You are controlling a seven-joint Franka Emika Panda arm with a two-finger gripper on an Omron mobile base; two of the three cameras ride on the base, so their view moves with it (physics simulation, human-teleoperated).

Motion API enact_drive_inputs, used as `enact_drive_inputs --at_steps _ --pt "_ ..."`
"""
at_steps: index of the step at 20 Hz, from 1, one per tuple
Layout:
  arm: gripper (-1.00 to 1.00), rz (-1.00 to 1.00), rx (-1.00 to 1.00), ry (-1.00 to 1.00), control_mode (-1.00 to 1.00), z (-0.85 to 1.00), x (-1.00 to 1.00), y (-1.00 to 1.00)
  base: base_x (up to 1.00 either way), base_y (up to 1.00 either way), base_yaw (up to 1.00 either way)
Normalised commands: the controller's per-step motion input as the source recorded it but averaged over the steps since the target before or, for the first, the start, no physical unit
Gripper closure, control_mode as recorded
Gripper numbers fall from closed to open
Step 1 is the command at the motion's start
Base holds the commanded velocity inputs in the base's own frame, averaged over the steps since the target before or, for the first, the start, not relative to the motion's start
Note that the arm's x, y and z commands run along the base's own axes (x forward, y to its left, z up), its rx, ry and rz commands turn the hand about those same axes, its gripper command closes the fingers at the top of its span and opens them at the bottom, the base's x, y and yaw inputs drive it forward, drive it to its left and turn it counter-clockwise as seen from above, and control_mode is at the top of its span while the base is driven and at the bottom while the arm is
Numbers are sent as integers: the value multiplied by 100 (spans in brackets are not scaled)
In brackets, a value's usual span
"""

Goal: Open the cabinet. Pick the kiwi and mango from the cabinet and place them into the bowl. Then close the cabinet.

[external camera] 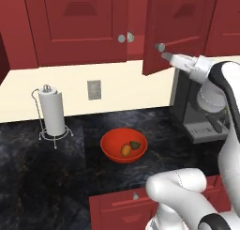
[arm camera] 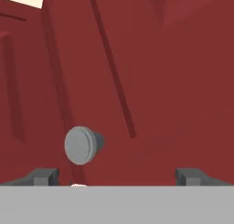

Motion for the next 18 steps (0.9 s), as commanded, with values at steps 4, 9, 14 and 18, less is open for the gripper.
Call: enact_drive_inputs --at_steps 4,9,14,18 --pt "-100 -1 0 0 -100 -16 100 97 0 0 0" --pt "-100 -1 0 0 -100 -1 100 92 0 0 0" --pt "-100 0 -5 0 -100 -19 81 100 0 0 0" --pt "-100 -1 -1 -1 -100 -6 100 100 0 0 0"
